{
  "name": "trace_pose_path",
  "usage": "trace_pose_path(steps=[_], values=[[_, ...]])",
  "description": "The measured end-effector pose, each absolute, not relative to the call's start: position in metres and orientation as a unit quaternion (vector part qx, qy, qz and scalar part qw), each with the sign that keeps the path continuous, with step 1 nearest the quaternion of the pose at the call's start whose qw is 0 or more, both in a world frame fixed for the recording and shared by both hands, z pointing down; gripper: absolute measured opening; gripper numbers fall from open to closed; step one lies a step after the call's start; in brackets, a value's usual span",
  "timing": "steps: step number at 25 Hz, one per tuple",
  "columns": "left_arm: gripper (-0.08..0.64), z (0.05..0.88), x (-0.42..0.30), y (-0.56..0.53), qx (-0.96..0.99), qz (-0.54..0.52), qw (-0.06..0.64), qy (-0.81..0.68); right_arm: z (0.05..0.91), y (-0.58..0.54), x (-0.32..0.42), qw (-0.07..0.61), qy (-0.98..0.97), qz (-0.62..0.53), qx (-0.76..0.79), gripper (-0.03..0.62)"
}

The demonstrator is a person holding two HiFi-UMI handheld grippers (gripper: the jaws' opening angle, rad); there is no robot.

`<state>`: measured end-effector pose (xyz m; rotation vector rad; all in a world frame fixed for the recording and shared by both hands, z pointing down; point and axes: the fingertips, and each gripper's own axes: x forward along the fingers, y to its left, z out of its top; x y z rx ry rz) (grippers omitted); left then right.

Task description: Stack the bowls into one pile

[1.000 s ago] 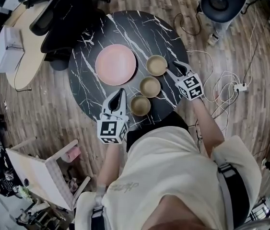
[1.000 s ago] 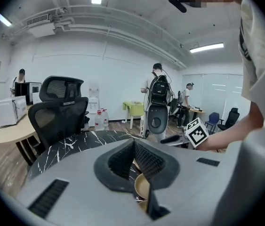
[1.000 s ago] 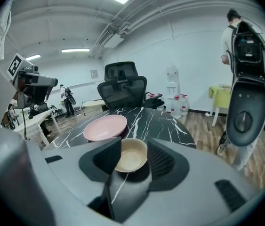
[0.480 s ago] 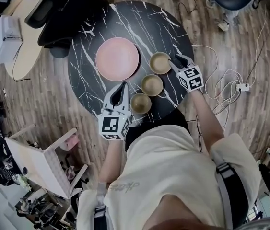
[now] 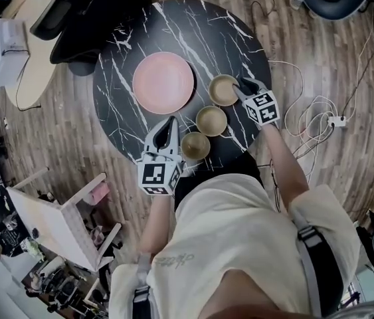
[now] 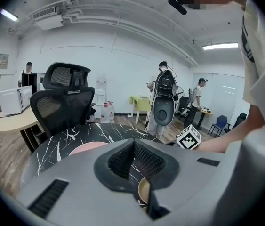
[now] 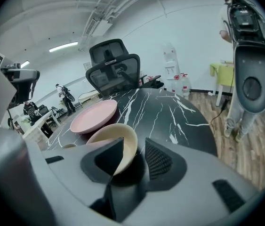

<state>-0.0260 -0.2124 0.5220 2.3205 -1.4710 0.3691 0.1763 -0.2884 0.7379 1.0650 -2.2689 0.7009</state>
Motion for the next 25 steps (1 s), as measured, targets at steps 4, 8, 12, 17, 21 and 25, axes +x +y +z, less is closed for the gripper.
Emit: trace_pose_path(steps=[4,8,12,17,21,25], values=[[0.02,0.52,-0.022,-0.216,0.822,0.114,0.194,-0.523,0.742,-0.291,0.174,0.265,-0.838,0.268,0.394,0.107],[0.02,0.519,-0.024,-0.213,0.819,0.109,0.197,-0.528,0.754,-0.293,0.176,0.277,-0.829,0.28,0.397,0.103],[0.02,0.524,-0.036,-0.206,0.811,0.115,0.201,-0.538,0.754,-0.294,0.174,0.273,-0.831,0.275,0.4,0.032],[0.02,0.525,-0.049,-0.199,0.8,0.111,0.206,-0.553,0.754,-0.296,0.173,0.269,-0.829,0.278,0.405,0.02],[0.02,0.522,-0.052,-0.193,0.801,0.108,0.202,-0.554,0.748,-0.294,0.174,0.257,-0.826,0.287,0.412,0.018],[0.02,0.519,-0.053,-0.188,0.804,0.106,0.197,-0.55,0.741,-0.294,0.178,0.249,-0.822,0.293,0.421,0.017]])
